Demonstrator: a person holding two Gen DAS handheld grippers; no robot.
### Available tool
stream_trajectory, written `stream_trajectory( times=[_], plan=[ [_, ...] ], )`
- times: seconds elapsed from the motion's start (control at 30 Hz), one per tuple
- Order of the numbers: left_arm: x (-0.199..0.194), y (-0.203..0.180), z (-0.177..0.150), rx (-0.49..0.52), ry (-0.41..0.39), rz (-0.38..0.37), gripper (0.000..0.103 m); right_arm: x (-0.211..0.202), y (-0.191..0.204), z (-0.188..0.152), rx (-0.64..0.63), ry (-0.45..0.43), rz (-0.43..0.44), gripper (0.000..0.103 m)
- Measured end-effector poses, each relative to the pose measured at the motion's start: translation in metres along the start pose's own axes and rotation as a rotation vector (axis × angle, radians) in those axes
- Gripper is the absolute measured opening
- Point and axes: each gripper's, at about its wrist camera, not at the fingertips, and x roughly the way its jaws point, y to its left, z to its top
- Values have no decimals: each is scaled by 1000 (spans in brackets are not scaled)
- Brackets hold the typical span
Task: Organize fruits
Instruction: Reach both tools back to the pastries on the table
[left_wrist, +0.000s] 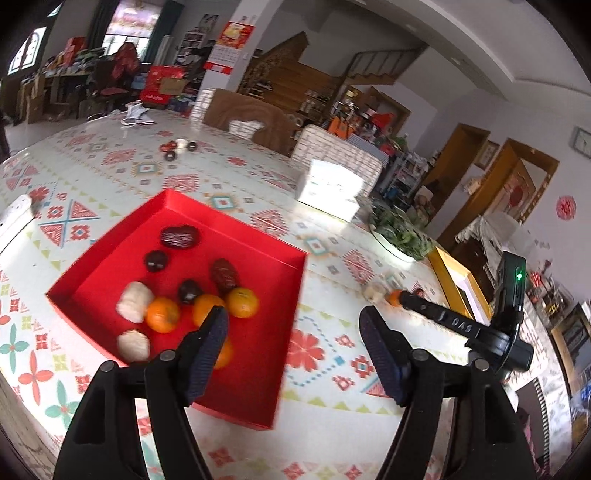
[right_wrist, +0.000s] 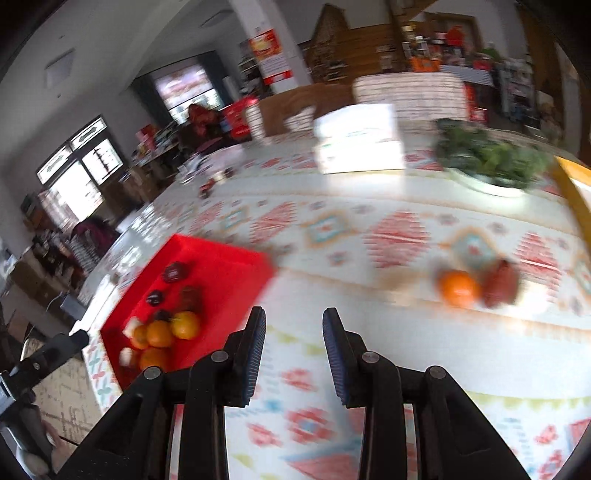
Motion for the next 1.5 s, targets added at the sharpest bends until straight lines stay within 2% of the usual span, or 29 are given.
stream_trajectory(
  times=[0.23,0.43,0.57,0.8,0.93,1.27,1.43,1.5],
  plan=[
    [26,-44,-14,70,62,-37,77,-50,-98,-5,154,-62,-144,35],
    [44,-70,-23,123,114,-52,77,-48,-142,1,220,-71,-197,35],
    [47,-75,-24,135,125,-38,78,-25,-142,20,214,-74,-182,35],
    [55,-69,-23,122,140,-11,78,-1,-145,27,183,-75,-269,35],
    [58,-73,-25,130,153,-23,78,0,-147,27,172,-62,-256,35],
    [57,-75,-27,137,155,-36,78,-14,-112,-4,49,85,-16,35],
    [61,-76,-28,133,168,-43,78,-25,-103,-17,-6,49,-117,36],
    [61,-78,-29,142,172,-43,78,-23,-104,-17,4,39,-130,46]
  ],
)
